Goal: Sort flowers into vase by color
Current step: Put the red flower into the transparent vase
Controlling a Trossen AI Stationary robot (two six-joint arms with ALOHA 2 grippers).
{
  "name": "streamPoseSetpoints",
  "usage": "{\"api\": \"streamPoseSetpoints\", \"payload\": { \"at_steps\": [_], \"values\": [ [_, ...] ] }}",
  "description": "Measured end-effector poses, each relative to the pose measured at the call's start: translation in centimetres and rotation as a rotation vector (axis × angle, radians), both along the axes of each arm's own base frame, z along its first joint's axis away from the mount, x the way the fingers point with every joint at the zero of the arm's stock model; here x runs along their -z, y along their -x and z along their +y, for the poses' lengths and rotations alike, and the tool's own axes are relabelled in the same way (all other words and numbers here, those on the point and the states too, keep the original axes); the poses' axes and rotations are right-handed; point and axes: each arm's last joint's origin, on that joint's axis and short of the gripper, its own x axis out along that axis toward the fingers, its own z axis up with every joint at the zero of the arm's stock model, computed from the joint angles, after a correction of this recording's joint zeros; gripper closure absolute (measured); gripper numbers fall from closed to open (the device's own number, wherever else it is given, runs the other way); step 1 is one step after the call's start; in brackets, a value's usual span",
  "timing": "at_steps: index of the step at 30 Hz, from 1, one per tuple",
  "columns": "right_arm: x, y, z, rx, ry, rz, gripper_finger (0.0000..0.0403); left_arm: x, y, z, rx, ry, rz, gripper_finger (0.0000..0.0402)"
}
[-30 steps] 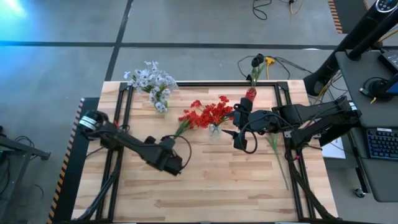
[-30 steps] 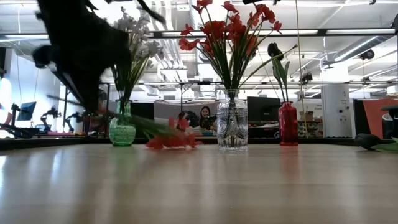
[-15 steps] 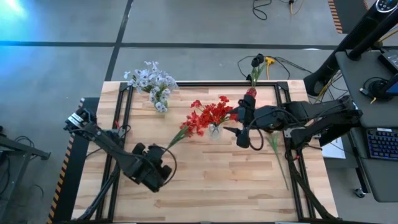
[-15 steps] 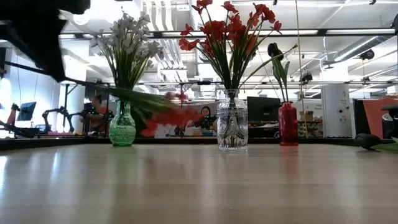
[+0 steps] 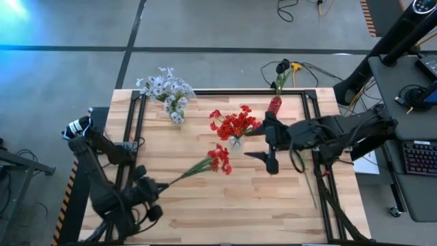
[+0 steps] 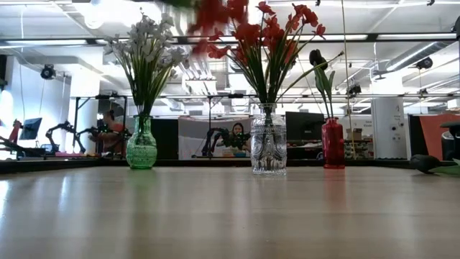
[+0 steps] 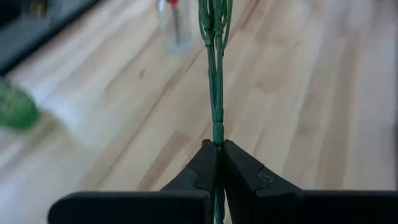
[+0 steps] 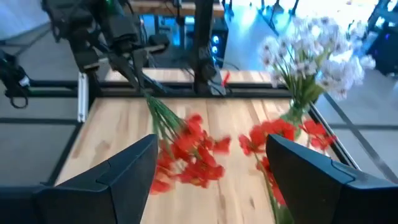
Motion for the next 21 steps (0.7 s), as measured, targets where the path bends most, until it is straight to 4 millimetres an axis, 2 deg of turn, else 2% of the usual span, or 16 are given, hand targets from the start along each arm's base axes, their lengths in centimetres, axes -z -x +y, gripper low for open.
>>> {"api": "streamPoseSetpoints", "payload": {
  "at_steps": [5, 8, 11, 17, 21],
  "values": [
    [-0.5, 1.6, 1.7, 0.018, -0.017, -0.024, 0.0108, -0.4, 1.6, -1.0, 0.087, -0.108, -0.166, 0.0401],
    [-0.5, 2.6, 3.0, 0.04, -0.008, -0.024, 0.0109, -0.5, 1.7, -1.2, 0.11, -0.18, -0.254, 0.0401],
    [0.3, 2.8, 4.6, 0.054, 0.028, -0.027, 0.0112, -0.7, 1.6, -1.2, 0.121, -0.257, -0.332, 0.0401],
    [3.0, 0.0, 7.9, 0.019, 0.089, -0.134, 0.0115, -1.0, 1.0, -1.9, 0.11, -0.407, -0.531, 0.0401],
    [4.5, -2.9, 9.8, -0.001, 0.154, -0.222, 0.0113, -0.8, 0.1, -2.1, 0.084, -0.438, -0.538, 0.0401]
  ]
}}
